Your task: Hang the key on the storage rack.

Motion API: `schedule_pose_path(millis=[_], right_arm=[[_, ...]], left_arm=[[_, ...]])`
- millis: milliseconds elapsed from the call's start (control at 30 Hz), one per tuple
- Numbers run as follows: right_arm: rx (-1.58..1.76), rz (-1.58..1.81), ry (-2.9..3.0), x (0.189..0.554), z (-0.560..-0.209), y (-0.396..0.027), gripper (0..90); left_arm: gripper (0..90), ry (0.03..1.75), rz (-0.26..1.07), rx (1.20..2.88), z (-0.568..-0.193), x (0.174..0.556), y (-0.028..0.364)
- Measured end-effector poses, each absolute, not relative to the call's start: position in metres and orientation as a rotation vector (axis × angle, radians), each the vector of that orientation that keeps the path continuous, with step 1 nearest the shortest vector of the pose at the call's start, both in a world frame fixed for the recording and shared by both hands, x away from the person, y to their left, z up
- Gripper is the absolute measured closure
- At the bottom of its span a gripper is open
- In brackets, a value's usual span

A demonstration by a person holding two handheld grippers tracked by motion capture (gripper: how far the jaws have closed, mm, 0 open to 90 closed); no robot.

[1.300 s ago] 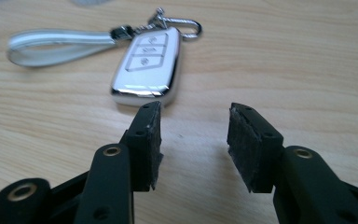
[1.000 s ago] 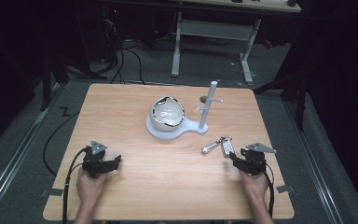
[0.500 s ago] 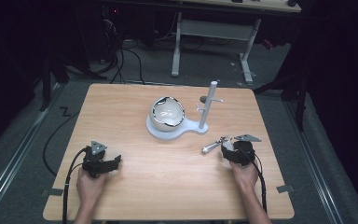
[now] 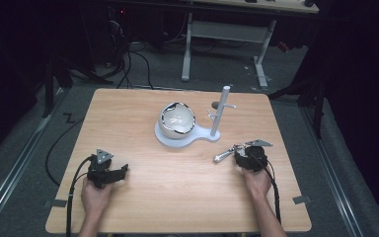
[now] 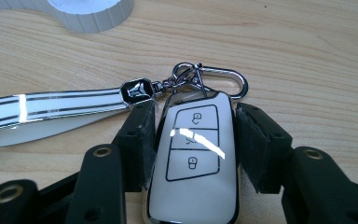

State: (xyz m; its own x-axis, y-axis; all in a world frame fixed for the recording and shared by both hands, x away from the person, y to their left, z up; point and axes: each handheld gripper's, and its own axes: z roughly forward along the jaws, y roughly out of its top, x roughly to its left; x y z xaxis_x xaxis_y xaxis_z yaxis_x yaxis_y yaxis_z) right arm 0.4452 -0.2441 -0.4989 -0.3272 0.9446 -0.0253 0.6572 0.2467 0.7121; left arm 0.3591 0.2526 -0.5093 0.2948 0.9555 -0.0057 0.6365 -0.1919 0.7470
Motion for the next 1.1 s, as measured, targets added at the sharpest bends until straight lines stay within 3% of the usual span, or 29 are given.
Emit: schedule_pose_path(millis=[367,1100], right_arm=[[1.407,0.899,2.068,0.440,-0.496,-0.249,51.5],[1.265,1.092,1.980,0.414,-0.440,-0.264,51.8]], left_arm=[[23.8,1.419,0.630,1.914,-0.509,0.359,0.252],[23.4,1.419,0.629,1.917,-0.509,0.359,0.252]])
